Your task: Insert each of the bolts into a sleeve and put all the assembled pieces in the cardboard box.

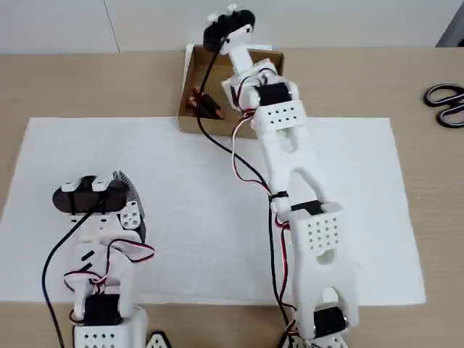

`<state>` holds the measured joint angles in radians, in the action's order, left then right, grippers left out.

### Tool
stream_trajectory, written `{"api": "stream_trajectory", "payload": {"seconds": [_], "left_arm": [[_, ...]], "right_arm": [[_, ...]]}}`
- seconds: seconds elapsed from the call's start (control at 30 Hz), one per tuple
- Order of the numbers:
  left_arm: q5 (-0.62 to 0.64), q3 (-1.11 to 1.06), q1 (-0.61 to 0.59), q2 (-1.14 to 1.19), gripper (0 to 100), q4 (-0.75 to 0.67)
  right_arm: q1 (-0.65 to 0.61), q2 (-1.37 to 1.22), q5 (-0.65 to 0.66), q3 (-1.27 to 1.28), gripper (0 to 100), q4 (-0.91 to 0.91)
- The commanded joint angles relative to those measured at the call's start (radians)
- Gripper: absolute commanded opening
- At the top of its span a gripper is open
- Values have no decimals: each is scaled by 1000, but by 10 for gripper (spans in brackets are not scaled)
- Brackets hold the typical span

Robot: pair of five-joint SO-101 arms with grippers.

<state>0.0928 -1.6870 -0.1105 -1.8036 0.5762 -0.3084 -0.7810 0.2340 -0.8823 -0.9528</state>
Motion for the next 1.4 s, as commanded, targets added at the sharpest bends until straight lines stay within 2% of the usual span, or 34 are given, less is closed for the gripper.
{"api": "stream_trajectory", "payload": {"seconds": [0.0,0.27,0.33,0.6,0.87,1.0,1.1,1.2,1.37], "left_arm": [[-3,5,2,-9,7,0],[0,5,2,-9,7,0],[0,5,2,-9,7,0],[0,5,3,-9,7,0],[0,5,3,-9,7,0],[0,5,3,-9,7,0],[0,5,3,-9,7,0],[2,5,3,-9,7,2],[2,5,5,-9,7,2]], "right_arm": [[1,229,-2,-15,226,-186],[-12,456,-2,-9,226,-656],[-12,486,-2,-8,226,-723],[-54,728,6,3,226,-734],[-177,1069,6,315,225,-725],[-177,1099,0,568,225,-645],[-177,1104,0,760,224,-509],[-168,1104,0,957,224,-325],[-124,1104,2,1286,224,88]]}}
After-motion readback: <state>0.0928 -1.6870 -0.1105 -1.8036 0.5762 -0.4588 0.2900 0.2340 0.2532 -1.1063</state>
